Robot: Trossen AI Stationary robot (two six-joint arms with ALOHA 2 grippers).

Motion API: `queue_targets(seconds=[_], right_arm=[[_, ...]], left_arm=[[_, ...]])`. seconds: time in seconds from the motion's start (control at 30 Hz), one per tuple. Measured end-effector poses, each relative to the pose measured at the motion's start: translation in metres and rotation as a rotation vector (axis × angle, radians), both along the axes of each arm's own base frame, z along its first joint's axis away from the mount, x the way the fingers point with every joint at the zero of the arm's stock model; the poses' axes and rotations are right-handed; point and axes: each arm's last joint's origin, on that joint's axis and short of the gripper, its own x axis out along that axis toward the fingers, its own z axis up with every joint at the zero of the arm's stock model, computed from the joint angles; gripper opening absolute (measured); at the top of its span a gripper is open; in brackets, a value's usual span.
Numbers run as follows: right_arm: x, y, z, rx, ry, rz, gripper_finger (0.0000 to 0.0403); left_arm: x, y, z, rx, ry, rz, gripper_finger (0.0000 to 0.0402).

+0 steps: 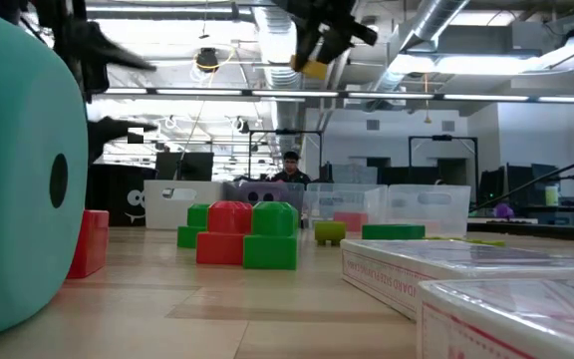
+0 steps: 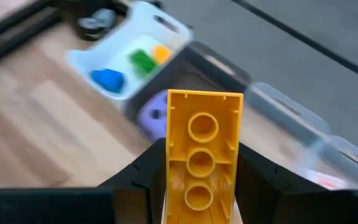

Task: Pick & Place Toys
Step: Put the small yellow 8-stud game piece into the left transparent bin

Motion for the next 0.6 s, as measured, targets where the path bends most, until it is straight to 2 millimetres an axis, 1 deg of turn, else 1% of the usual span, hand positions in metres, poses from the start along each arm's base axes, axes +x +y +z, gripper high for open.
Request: queue_targets(seconds=[0.13,0.3,0.33,0.37,0.43,0.5,0.6], right_arm=[[-0.007,-0.019,-0.002,-0.021,0.050,-0.077,0.0138],[-0.012,-0.055,-0.009,-0.031,0.096,-0.158,0.0139],[-0.010,-0.062,-0.012,-0.036,0.108,-0.165,0.0140],[-0.010,-0.069,-0.015,-0.034,0.117,-0.175,0.0142],[-0.014,-0.083,-0.025,0.004,0.188,-0.172,0.0146],[-0.011,-0.095,-0.031,0.017,0.184,-0.175,0.0147],[-0.013,-0.110,-0.043,0.068,0.235,-0.171,0.0146]], left_arm=[[-0.001,0.001,0.016,-0.116,-0.173,0.044,0.0310],[-0.005,0.003,0.036,-0.202,-0.377,0.044,0.0310],[-0.006,0.004,0.039,-0.214,-0.405,0.048,0.0310],[-0.007,0.004,0.041,-0.222,-0.427,0.060,0.0310],[-0.008,0.006,0.043,-0.240,-0.454,0.087,0.0310],[-0.008,0.006,0.044,-0.246,-0.461,0.101,0.0310],[-0.008,0.006,0.044,-0.246,-0.461,0.102,0.0310]])
